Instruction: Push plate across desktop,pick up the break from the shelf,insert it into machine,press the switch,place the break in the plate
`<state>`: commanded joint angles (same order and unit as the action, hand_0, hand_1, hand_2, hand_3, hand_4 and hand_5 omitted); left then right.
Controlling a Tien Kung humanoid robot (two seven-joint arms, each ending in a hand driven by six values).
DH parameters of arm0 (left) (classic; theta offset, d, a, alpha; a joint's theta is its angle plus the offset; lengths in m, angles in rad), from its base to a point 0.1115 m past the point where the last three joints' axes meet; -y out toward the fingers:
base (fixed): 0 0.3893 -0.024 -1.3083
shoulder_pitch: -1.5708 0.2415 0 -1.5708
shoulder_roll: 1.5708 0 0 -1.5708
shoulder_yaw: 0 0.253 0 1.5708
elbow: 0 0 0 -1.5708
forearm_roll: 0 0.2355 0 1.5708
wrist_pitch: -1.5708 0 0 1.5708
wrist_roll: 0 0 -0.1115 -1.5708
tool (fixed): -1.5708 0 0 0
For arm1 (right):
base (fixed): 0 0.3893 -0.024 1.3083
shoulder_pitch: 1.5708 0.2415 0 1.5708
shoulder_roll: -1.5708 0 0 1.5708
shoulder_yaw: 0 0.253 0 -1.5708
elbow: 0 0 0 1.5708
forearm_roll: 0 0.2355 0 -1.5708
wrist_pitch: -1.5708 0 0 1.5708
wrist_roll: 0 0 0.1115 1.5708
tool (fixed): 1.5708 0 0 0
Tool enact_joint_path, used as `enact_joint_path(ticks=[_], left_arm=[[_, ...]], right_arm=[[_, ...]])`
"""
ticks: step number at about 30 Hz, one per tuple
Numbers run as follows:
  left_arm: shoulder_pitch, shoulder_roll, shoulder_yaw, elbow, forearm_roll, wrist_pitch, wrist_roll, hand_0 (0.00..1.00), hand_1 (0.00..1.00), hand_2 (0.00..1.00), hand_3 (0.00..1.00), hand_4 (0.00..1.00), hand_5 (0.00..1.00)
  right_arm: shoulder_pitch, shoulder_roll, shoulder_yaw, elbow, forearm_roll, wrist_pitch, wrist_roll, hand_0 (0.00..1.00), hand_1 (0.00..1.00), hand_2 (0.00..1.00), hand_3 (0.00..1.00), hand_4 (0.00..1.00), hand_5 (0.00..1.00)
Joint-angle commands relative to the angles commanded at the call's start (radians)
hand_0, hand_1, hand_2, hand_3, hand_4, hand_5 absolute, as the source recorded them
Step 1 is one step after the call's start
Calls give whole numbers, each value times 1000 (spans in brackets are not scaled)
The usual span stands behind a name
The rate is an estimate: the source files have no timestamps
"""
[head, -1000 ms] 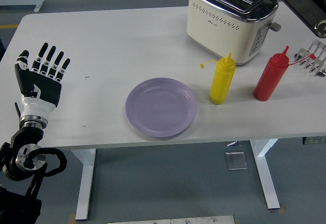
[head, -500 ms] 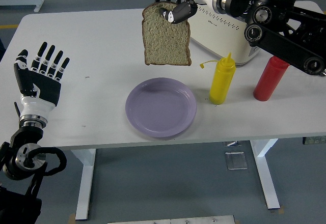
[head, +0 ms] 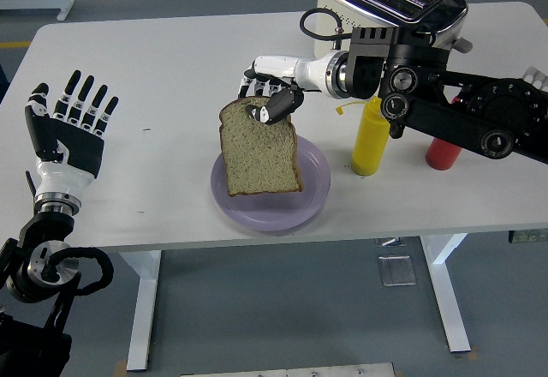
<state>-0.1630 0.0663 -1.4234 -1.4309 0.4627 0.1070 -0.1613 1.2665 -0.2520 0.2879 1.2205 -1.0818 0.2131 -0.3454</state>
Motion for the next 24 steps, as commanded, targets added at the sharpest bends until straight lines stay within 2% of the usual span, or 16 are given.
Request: enact_joint_path(ticks=[12,13,18,19,24], left_arm=[[4,-3,9,2,-1,0,0,860,870,878,779,545,998],[4,-3,9,2,-1,0,0,861,870,879,779,547,998],[5,-3,10,2,-1,0,0,861,870,879,779,547,998],[5,-3,10,1,-1,0,0,862,870,880,777,554,998],[5,-3,11,0,-1,0,0,862,870,880,777,554,998]], right_arm=[[-39,37,-41,-53,-20,-47,28,230,305,406,458,193,64],[-40,38,-43,-57,-20,-50,30,257,330,419,465,205,63],[-46,46,-56,-78,-28,-64,42,257,330,419,465,205,63],[-46,47,-58,-81,-30,-67,44,300,385,454,482,243,68],[-48,54,-66,-102,-40,-82,54,300,385,454,482,243,68]])
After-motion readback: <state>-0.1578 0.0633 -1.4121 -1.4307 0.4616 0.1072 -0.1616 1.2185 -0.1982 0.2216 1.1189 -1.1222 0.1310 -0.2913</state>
